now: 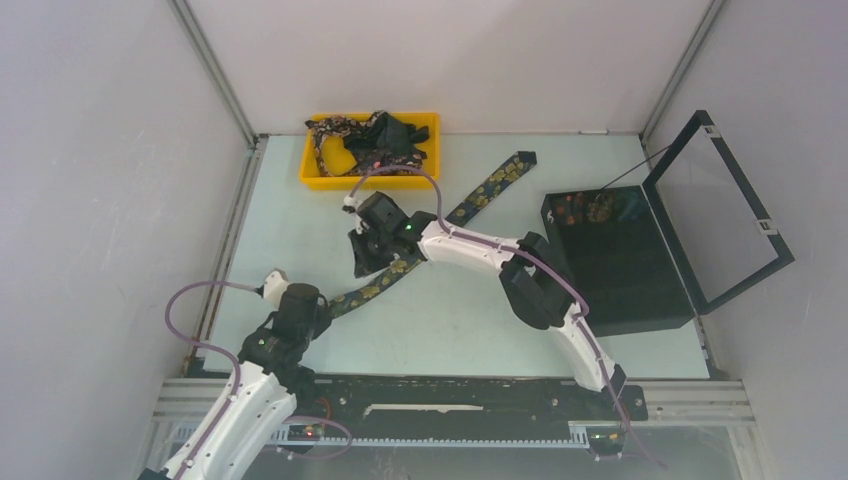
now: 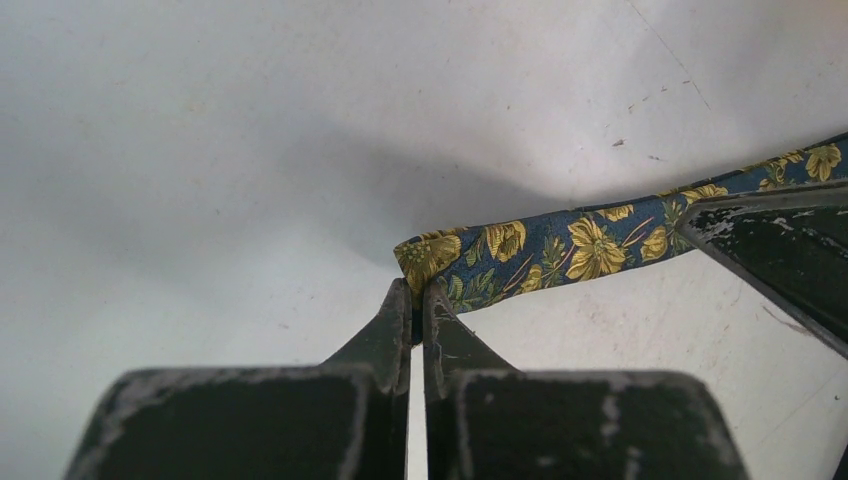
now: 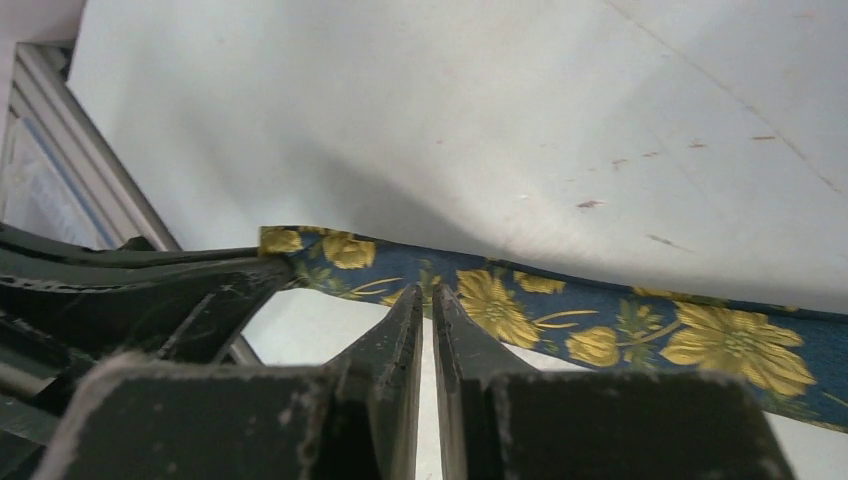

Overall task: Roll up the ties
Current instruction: Roll the tie at the center of the board.

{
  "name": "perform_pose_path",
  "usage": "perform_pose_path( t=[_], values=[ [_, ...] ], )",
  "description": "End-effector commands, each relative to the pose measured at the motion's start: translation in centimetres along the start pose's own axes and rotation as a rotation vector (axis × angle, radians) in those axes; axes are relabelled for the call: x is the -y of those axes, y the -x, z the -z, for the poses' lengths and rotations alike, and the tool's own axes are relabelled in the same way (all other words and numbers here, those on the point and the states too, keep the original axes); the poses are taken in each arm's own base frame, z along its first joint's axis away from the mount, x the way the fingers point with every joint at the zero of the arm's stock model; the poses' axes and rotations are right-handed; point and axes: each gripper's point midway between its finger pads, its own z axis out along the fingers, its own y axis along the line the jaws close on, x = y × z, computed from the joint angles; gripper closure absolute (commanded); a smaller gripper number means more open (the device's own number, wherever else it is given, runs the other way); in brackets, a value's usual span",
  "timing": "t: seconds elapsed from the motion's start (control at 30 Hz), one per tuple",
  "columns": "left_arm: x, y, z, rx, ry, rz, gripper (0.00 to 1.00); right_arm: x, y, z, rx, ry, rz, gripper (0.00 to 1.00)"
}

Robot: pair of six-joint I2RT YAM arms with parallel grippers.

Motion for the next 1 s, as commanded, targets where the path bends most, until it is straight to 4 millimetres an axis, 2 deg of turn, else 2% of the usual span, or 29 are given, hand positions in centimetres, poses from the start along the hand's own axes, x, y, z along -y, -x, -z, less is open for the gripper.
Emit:
perform_pose_path(
  t=[0.0,0.13,0.3,0.47,0.63,0.8,0.87,0.97],
  values=[
    [1.1,1.7,0.8,0.046,-0.022,0.012,1.00,-3.3,-0.9,-0.2,-0.004,0.087,0.025,0.89],
    [1.3,1.9,1.1,0.045,-0.026,0.013,1.00,-4.1,-2.8,-2.6,-0.046,0.114,-0.002,0.90],
    [1.4,2.0,1.5,0.043,-0.035,0.022,1.00,-4.0,-4.9,-5.1,-0.098,0.115,-0.025,0.91],
    [1.5,2.1,1.8,0.048,-0.049,0.032,1.00,-4.4,-5.5,-5.5,-0.106,0.118,-0.017,0.91],
    [1.6,2.2,2.0,0.043,-0.044,0.030,1.00,-4.7,-5.0,-4.8,-0.099,0.116,-0.009,0.91],
    [1.4,2.2,1.9,0.042,-0.031,0.025,1.00,-5.0,-3.7,-2.1,-0.056,0.100,0.005,0.92],
    [1.4,2.3,1.9,0.047,-0.034,0.028,1.00,-5.1,-2.4,-0.6,-0.015,0.097,0.005,0.92],
    [1.4,2.3,1.9,0.050,-0.037,0.029,1.00,-4.8,-1.2,-0.1,0.018,0.091,0.000,0.92]
  ],
)
